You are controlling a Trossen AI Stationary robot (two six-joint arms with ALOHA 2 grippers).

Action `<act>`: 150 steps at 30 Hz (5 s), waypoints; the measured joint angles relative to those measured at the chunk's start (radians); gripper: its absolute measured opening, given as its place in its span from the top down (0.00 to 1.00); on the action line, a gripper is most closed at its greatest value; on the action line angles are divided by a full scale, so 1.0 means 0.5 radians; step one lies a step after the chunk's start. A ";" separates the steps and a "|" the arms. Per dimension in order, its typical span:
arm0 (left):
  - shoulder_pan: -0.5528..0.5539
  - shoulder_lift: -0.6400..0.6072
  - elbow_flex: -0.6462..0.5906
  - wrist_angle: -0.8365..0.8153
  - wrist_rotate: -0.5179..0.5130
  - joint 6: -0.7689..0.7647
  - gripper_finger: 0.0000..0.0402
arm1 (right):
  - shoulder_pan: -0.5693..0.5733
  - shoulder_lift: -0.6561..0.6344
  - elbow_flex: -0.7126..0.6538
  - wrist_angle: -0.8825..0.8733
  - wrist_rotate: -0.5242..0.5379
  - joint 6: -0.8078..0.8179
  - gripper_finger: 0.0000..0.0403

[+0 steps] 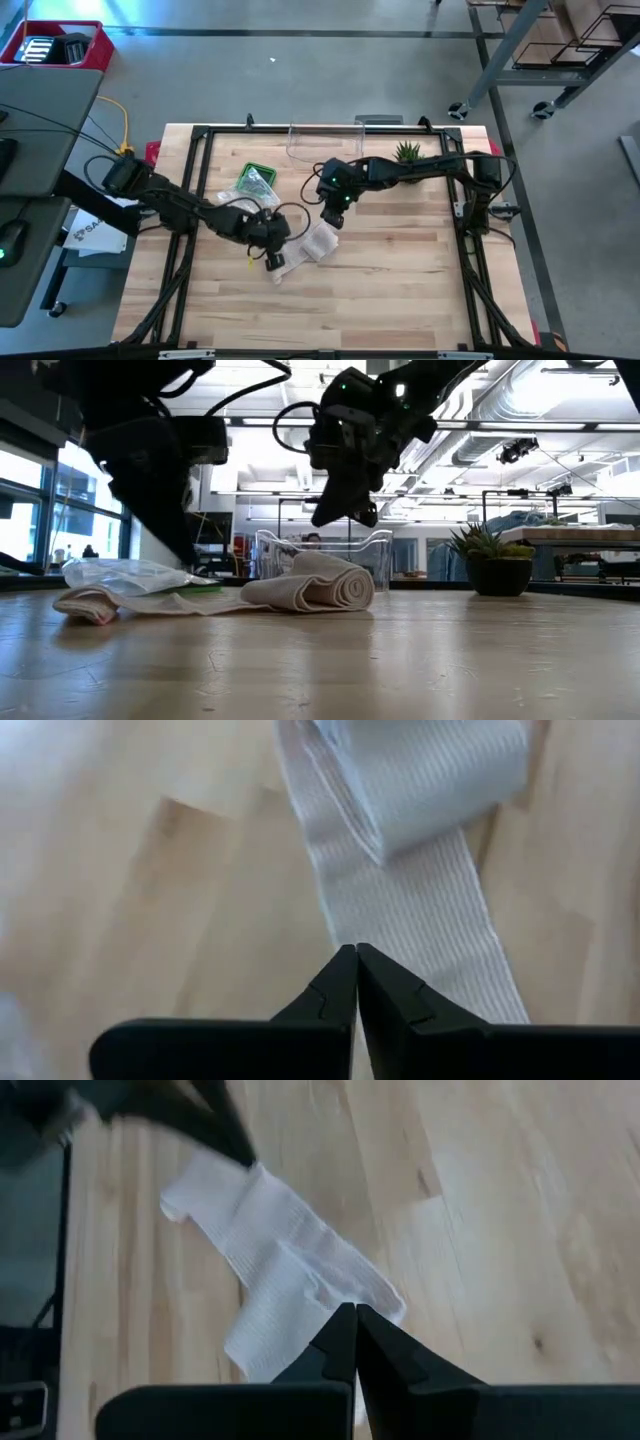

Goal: Roll bandage
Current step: Roll the bandage

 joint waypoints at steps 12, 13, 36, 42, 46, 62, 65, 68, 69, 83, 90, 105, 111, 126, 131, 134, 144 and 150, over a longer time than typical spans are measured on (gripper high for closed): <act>0.604 0.094 0.027 0.476 0.376 0.555 0.80 | 0.048 -0.042 -0.042 -0.632 -0.002 -0.320 1.00; 0.632 0.106 0.051 0.477 0.377 0.567 0.80 | 0.070 -0.081 -0.090 -0.599 -0.003 -0.296 1.00; 0.644 0.564 0.316 0.569 0.630 0.943 1.00 | 0.630 -0.043 -0.693 0.767 0.726 1.377 1.00; 0.590 0.726 0.419 0.587 0.647 0.884 1.00 | 0.635 -0.022 -0.587 0.628 0.710 1.321 1.00; 0.544 0.796 0.497 0.649 0.623 0.877 1.00 | 0.632 -0.025 -0.520 0.634 0.685 1.249 1.00; 0.634 0.672 0.571 0.352 0.638 0.999 1.00 | 0.629 -0.031 -0.481 0.451 0.486 1.060 1.00; 0.642 0.636 0.570 0.228 0.596 1.056 1.00 | 0.630 -0.073 -0.481 0.408 0.410 0.982 1.00; 0.679 0.554 0.570 0.009 0.579 1.064 1.00 | 0.630 -0.181 -0.481 0.248 0.399 0.852 1.00; 0.692 0.525 0.570 -0.067 0.571 1.074 1.00 | 0.629 -0.224 -0.481 0.169 0.402 0.796 1.00; 0.423 -0.090 0.033 0.158 0.244 0.146 1.00 | 0.501 -0.471 -0.486 -0.109 0.683 1.063 0.93; 0.200 -0.220 -0.012 0.089 0.019 -0.110 1.00 | 0.404 -0.308 -0.489 0.184 0.450 1.339 0.58; 0.138 -0.249 -0.012 0.055 0.004 -0.161 1.00 | 0.377 -0.149 -0.230 0.092 0.549 1.072 0.30; 0.137 -0.249 -0.012 0.055 0.071 -0.181 1.00 | 0.368 0.044 -0.100 -0.047 0.554 1.139 0.30; 0.136 -0.248 -0.011 0.053 0.071 -0.157 1.00 | 0.434 0.257 0.022 -0.251 0.459 1.225 0.33; 0.122 -0.248 -0.011 -0.010 0.064 -0.002 1.00 | 0.432 0.251 0.024 -0.502 0.582 1.380 0.66; 0.112 -0.247 -0.011 -0.096 0.053 -0.013 1.00 | 0.414 0.245 0.028 -0.538 0.566 1.572 0.90; 0.109 -0.246 -0.011 -0.100 0.056 -0.068 1.00 | 0.421 0.246 -0.124 -0.302 0.243 2.209 0.58; 0.106 -0.246 -0.011 -0.099 0.058 -0.054 1.00 | 0.553 0.246 -0.223 -0.096 0.250 2.490 0.57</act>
